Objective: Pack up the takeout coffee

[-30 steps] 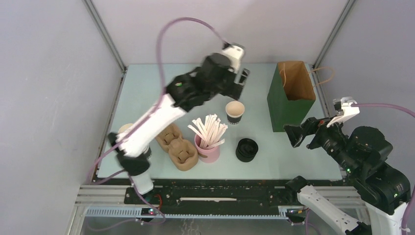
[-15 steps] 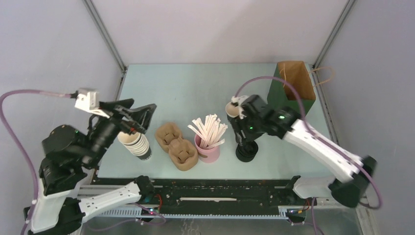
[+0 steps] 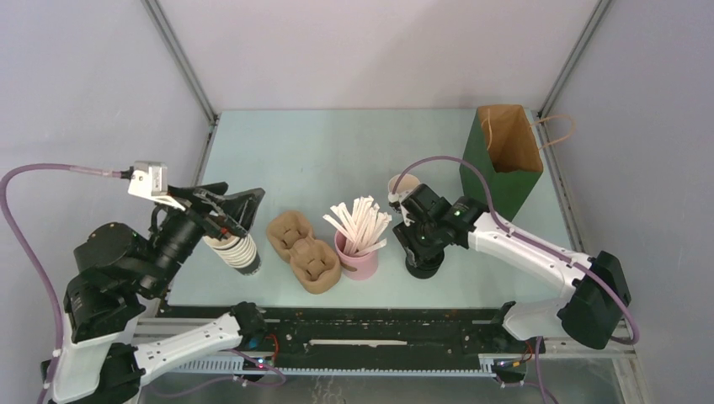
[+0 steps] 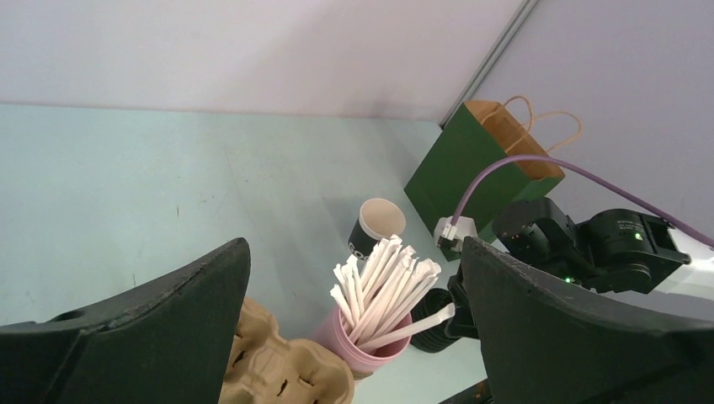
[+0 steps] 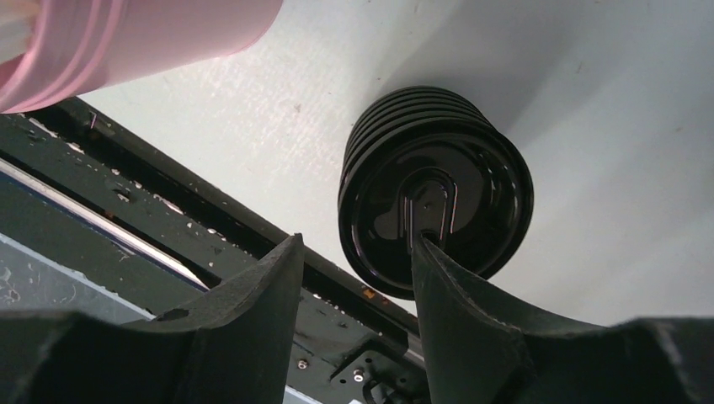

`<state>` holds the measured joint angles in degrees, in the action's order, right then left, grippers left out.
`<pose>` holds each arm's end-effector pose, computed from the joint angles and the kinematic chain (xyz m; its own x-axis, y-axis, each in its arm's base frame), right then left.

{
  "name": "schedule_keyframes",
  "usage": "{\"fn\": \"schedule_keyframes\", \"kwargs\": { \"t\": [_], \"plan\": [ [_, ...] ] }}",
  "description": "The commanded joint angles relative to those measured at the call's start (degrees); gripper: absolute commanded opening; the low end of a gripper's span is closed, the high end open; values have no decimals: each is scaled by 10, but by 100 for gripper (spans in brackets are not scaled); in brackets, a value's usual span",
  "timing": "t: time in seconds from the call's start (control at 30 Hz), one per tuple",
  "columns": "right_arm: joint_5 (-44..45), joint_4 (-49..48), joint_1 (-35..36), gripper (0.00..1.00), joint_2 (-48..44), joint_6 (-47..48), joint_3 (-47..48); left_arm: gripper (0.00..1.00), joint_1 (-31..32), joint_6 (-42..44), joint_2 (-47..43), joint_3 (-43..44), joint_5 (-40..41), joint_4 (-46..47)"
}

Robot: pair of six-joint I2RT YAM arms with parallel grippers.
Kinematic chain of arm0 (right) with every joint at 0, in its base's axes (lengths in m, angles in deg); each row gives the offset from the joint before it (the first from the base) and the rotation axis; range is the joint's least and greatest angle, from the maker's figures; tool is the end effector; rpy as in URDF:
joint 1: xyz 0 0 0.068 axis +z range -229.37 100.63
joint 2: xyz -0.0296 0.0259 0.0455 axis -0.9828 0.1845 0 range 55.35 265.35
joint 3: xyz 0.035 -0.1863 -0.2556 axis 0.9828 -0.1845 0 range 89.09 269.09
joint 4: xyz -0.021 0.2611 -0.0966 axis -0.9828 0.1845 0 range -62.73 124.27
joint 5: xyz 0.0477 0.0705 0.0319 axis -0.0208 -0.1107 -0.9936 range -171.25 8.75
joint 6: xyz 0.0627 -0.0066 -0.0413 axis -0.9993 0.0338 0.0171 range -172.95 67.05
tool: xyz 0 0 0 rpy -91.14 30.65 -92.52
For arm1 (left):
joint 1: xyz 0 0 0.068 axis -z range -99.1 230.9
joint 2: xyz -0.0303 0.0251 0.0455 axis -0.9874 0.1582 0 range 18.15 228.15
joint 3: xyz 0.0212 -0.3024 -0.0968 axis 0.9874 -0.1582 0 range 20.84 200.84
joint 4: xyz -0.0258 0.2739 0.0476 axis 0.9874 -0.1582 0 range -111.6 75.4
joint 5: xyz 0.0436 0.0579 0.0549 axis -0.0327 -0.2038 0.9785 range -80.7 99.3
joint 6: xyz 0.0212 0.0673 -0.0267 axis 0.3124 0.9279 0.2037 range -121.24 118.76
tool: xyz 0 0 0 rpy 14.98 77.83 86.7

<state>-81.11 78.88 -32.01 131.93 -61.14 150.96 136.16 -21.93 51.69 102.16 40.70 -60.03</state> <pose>0.1854 0.2012 0.2808 -0.7187 -0.5702 -0.3979 -0.6391 0.7672 0.0550 0.0398 0.0008 0.5261 -0.1212 -0.3545 -0.9272 0.3870 0.8432 -0.3730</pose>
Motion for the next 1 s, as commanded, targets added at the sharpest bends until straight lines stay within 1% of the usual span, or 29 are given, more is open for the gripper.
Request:
{"fn": "schedule_keyframes", "kwargs": {
  "t": [0.0, 0.1, 0.23, 0.4, 0.5, 0.9, 0.97],
  "plan": [
    [-22, -47, 3, 58, -20, 16, -16, 100, 1, -9, 25, -5, -2, 2],
    [-8, -49, 0, 54, -19, 16, -25, 100, 1, -8, 29, -1, -3, 3],
    [-13, -56, 0, 50, -28, 13, -34, 100, 1, -7, 28, 0, -4, 2],
    [-10, -56, 2, 46, -27, 14, -39, 100, 1, -5, 31, -1, 0, 2],
    [-11, -54, 2, 42, -22, 17, -39, 100, 1, -3, 36, 2, -2, 0],
    [-14, -58, 5, 41, -19, 16, -51, 100, 1, -1, 40, 2, -4, 0],
    [-13, -60, 5, 39, -20, 15, -53, 100, 1, -1, 39, 2, -6, -1]
  ]
}}
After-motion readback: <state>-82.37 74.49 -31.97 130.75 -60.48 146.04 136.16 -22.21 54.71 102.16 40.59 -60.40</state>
